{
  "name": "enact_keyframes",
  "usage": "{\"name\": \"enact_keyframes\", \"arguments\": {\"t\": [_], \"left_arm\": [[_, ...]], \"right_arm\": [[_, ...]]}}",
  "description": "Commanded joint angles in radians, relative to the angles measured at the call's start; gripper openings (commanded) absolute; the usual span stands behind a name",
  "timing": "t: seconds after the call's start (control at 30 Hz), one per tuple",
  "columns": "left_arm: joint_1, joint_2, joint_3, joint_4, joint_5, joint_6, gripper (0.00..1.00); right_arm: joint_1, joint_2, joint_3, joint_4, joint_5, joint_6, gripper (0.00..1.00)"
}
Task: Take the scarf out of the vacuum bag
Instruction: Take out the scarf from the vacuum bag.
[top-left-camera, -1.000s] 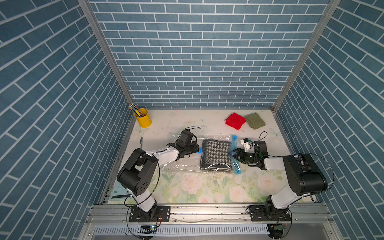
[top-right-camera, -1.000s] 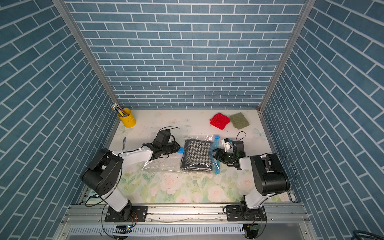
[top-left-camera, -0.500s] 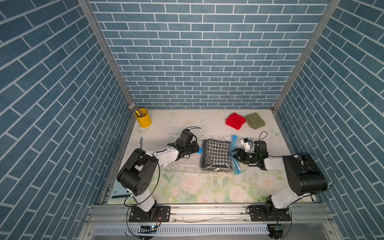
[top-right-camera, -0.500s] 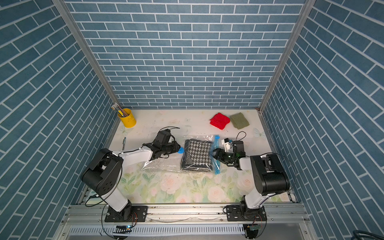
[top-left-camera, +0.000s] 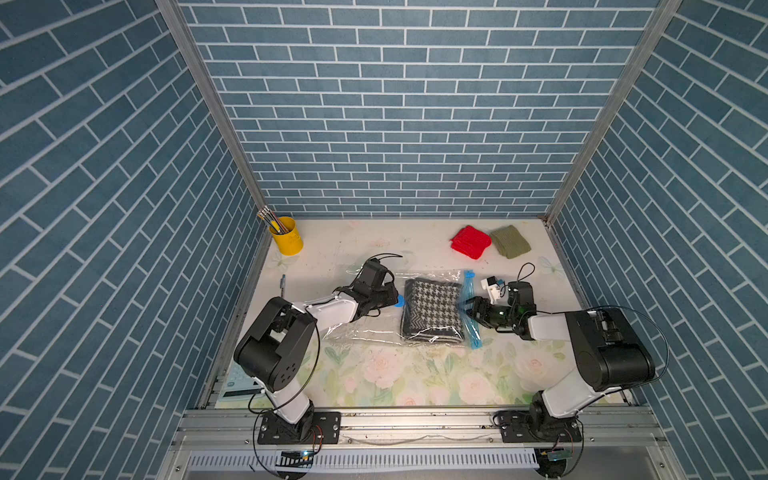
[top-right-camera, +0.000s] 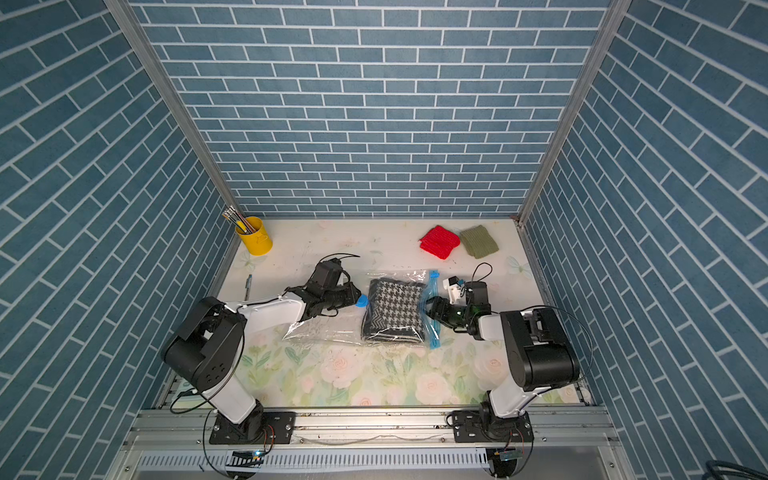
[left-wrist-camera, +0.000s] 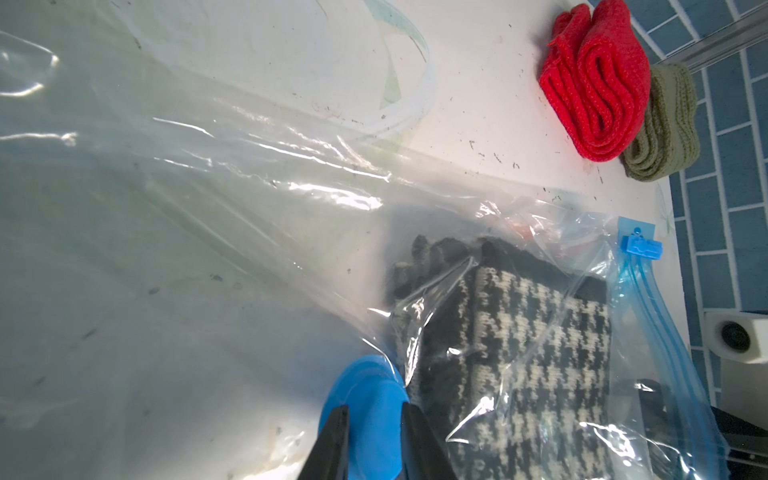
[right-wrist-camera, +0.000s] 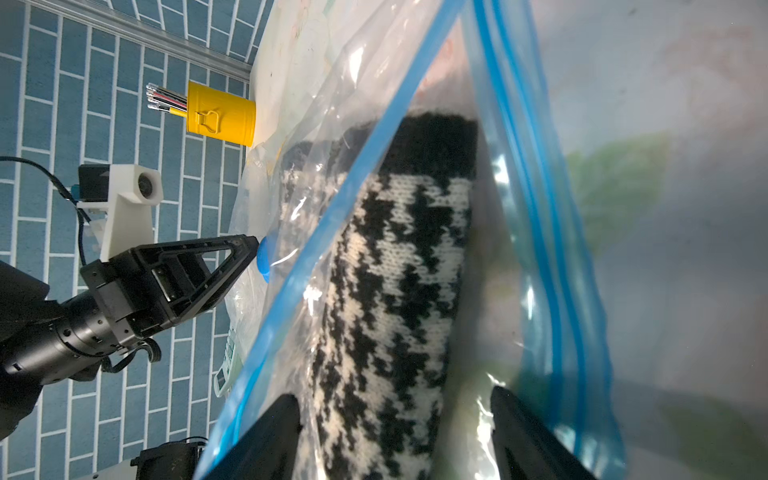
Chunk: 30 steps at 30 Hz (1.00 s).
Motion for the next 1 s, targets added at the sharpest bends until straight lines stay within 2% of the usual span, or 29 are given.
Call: {"name": "enact_keyframes", "arguments": {"t": [0.0,0.97], "left_arm": [[-0.011,-0.023,0.014,0.014,0.006,0.0,0.26],[-0.011,-0.061,-0.012,0.039,0.011,-0.007,0.26]], "right_arm": [[0.005,-0.01,-0.009,-0.001,0.007,-0.013,0.76],[-0.002,-0.028,-0.01,-0.025,0.024,-0.028,0.75]]}}
